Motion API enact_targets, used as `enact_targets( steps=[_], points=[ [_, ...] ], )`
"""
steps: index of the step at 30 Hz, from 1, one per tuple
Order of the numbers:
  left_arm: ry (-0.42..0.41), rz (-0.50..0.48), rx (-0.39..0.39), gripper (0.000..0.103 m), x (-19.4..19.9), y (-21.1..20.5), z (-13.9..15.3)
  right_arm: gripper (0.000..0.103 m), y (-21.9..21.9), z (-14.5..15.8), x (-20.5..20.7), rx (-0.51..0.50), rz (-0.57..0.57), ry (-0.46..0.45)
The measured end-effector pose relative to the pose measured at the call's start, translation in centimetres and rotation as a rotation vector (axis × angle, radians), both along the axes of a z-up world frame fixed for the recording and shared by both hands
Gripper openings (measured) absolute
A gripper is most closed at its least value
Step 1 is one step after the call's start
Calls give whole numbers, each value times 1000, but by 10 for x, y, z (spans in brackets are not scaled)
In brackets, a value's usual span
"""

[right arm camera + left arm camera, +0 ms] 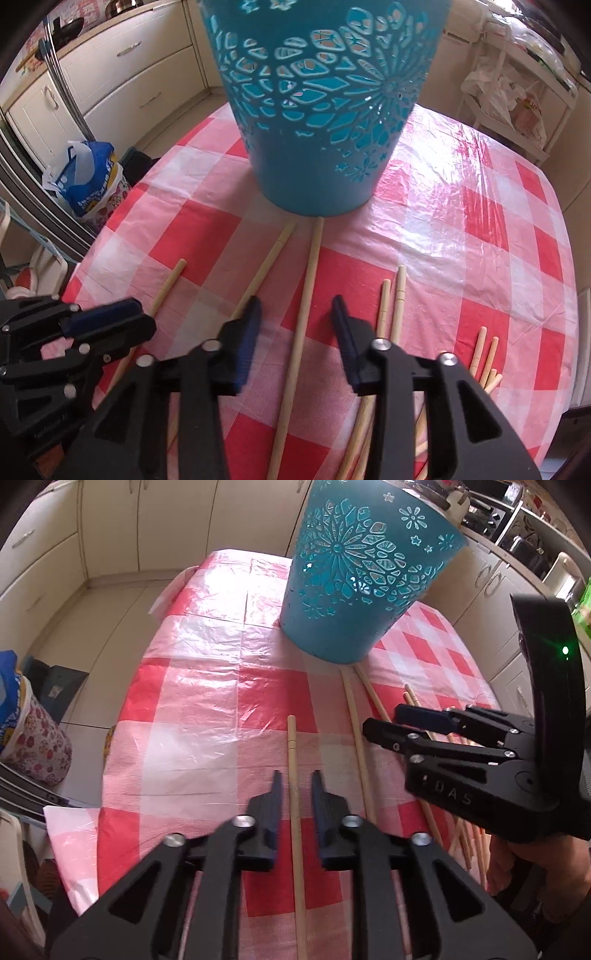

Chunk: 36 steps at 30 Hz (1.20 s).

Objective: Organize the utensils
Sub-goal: 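Lift both held sticks up and over the teal bin opening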

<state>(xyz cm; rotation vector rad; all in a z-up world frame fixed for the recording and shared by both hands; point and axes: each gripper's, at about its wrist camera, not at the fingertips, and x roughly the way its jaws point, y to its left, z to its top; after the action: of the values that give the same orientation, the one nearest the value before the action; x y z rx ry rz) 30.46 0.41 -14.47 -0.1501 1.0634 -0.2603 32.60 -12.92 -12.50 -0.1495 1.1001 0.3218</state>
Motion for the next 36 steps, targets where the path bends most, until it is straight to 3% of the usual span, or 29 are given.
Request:
enact_targets(
  steps=[2, 3, 4, 5, 8, 11, 15, 18, 26, 32, 36],
  points=[
    [-11, -1, 31, 22, 1, -5, 1, 33, 2, 0, 0, 8, 10, 5],
    [-23, -9, 62, 22, 1, -9, 1, 15, 2, 1, -1, 5, 11, 3],
    [-36, -15, 90, 18, 0, -12, 1, 7, 2, 1, -1, 16, 8, 10],
    [-42, -17, 106, 5, 1, -14, 0, 6, -1, 1, -1, 37, -3, 18],
    [-16, -35, 42, 4, 4, -6, 2, 6, -20, 3, -7, 173, -68, 45],
    [-63, -35, 1, 4, -5, 2, 17, 6, -47, 13, -26, 374, -135, 34],
    [-171, -20, -102, 4, -16, 16, 51, 6, -78, 29, -55, 615, -215, -31],
    [-259, -17, -173, 4, -23, 21, 81, 6, -92, 51, -73, 708, -240, -122],
    [-480, -19, -300, 4, -3, 16, 161, 6, -106, 138, -69, 761, -224, -393],
    [-617, -7, -332, 4, 31, 7, 214, 6, -95, 195, -17, 765, -216, -548],
    [-683, 48, -339, 4, 65, 5, 232, 6, -83, 210, 22, 728, -264, -633]
  ],
)
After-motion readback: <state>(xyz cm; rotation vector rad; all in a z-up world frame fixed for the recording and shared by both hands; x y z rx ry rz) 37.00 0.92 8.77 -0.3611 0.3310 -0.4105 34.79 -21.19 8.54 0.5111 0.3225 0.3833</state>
